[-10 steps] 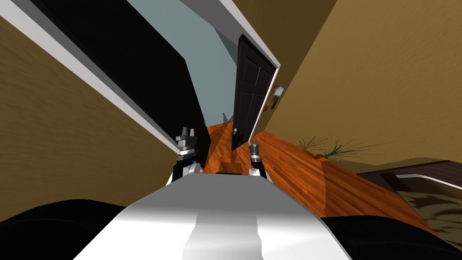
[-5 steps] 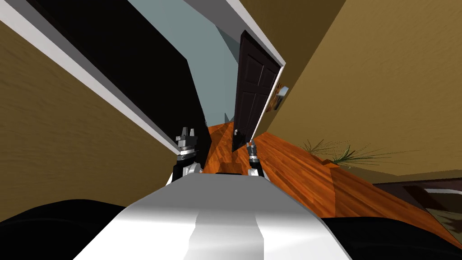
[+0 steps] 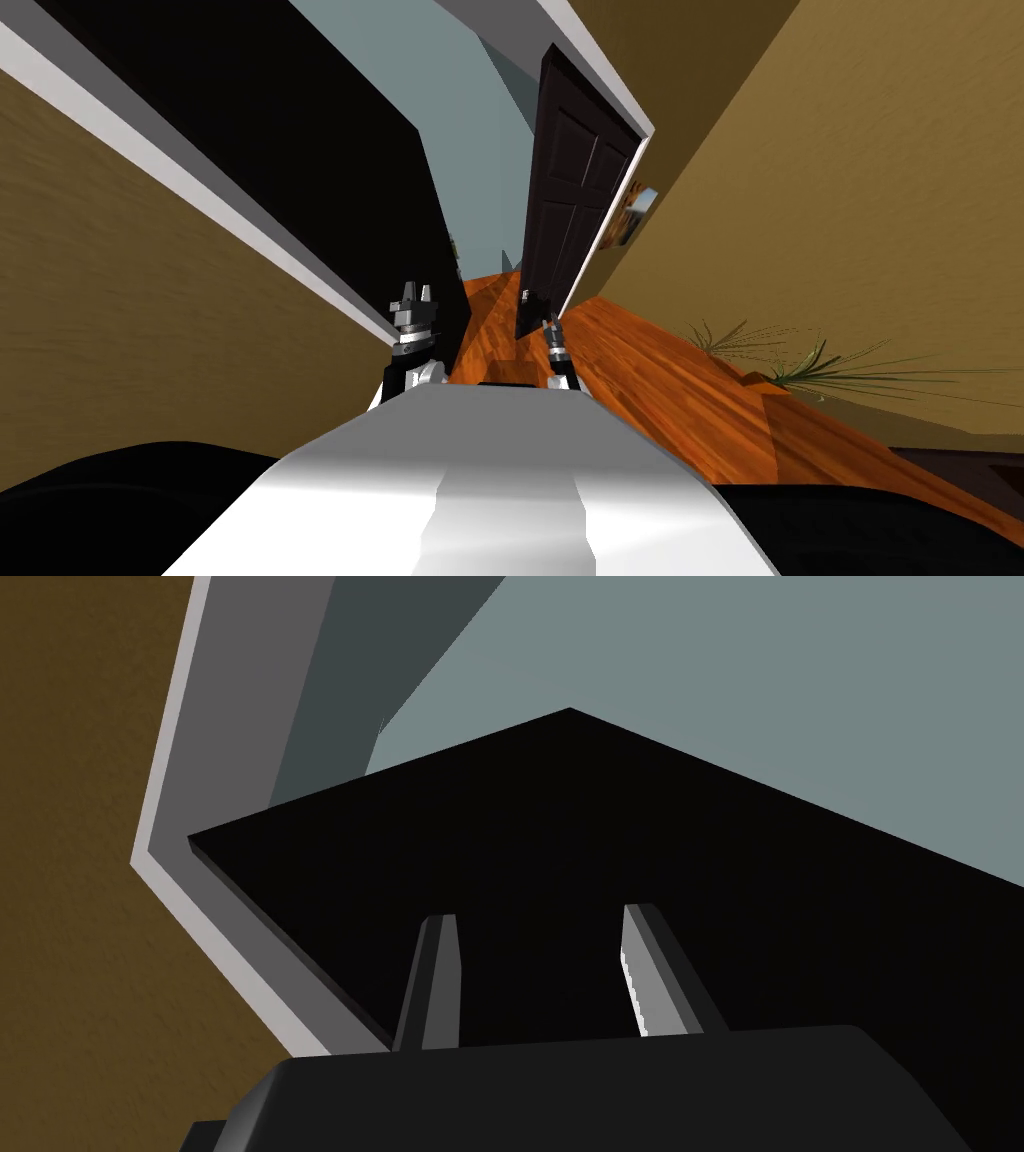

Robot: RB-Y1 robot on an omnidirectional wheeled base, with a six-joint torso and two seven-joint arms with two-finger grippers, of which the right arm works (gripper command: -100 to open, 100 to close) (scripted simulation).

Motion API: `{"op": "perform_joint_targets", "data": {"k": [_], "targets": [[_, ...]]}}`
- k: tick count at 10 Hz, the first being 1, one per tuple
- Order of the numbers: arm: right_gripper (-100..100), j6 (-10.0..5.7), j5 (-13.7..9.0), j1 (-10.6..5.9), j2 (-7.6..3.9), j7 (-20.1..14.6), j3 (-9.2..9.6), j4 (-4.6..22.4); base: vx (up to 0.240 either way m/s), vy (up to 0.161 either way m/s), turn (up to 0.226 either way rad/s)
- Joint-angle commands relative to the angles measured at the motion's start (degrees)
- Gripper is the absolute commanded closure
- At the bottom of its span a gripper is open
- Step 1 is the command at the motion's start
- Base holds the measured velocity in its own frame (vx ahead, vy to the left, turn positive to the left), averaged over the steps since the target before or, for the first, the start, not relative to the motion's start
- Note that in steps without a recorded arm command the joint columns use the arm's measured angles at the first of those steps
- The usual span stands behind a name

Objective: Push the door open

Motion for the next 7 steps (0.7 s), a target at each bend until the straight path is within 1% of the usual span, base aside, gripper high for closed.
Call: {"op": "perform_joint_targets", "data": {"k": [1,7], "targets": [[-100,-0.64,0.0,-1.15,-0.30,0.0,0.60,2.7,0.091,-0.070,0.107],[-100,-3.48,-0.2,-4.69,-1.97,-0.5,2.73,12.5,0.084,-0.064,0.108]]}}
